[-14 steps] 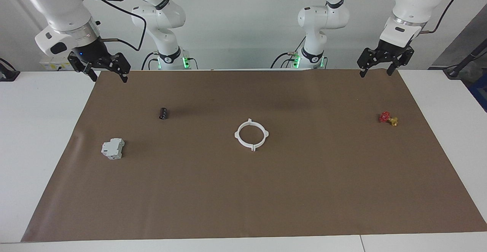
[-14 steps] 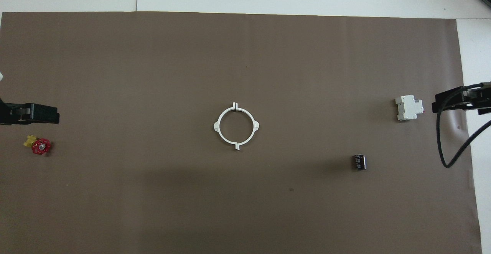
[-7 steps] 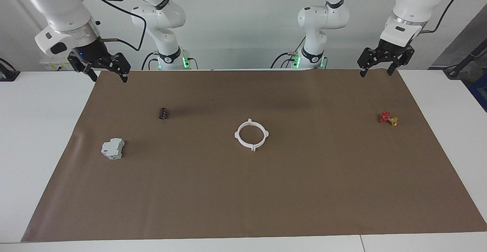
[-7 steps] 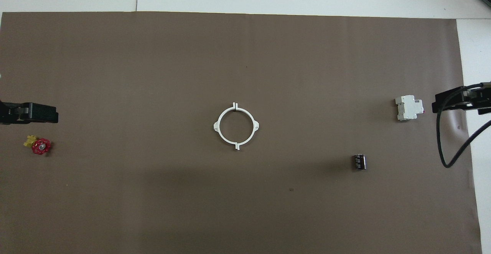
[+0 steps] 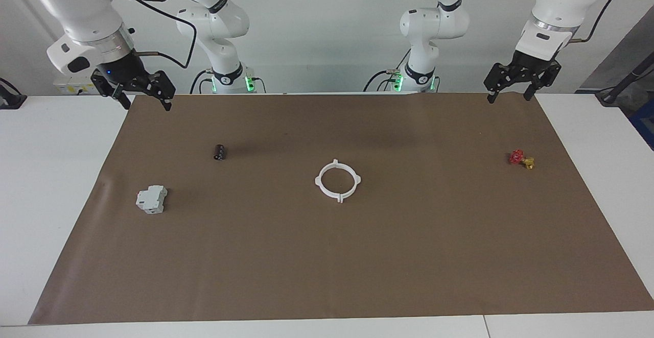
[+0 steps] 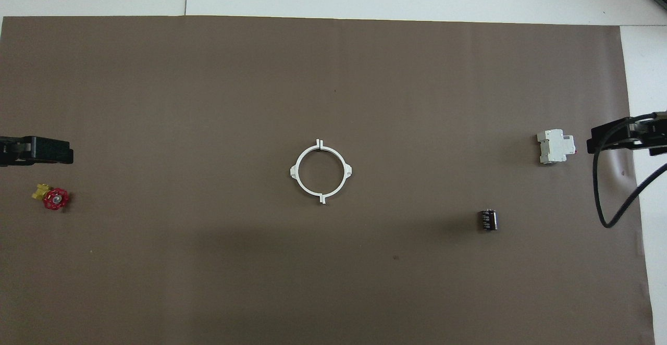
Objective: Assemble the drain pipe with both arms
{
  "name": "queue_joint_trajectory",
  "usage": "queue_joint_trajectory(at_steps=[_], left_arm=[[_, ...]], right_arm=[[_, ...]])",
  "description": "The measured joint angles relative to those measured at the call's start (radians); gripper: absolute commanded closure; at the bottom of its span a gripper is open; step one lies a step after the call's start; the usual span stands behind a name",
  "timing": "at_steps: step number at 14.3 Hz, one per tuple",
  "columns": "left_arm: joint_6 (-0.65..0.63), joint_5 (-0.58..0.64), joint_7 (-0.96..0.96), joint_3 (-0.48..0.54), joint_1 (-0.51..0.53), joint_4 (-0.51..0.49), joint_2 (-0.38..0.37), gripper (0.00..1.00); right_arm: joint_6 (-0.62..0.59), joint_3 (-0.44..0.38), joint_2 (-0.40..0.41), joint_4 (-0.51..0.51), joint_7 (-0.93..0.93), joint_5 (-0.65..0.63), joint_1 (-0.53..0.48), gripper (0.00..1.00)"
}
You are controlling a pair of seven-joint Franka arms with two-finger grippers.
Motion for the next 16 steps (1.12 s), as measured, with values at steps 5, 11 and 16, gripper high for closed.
queue_joint_trajectory(at_steps=[5,11,16], left_arm=[[0.001,0.000,0.000,0.018,0.001,0.012,0.029,0.00],[-0.056,0.000,0.000,0.023,0.000,0.178,0.137,0.00],[-0.055,0.000,0.000,0.019,-0.001,0.203,0.146,0.00]], right_arm=[[0.000,0.000,0.000,0.000,0.000,0.000,0.000,0.00],[0.000,0.000,0.000,0.000,0.000,0.000,0.000,0.00],[0.000,0.000,0.000,0.000,0.000,0.000,0.000,0.00]])
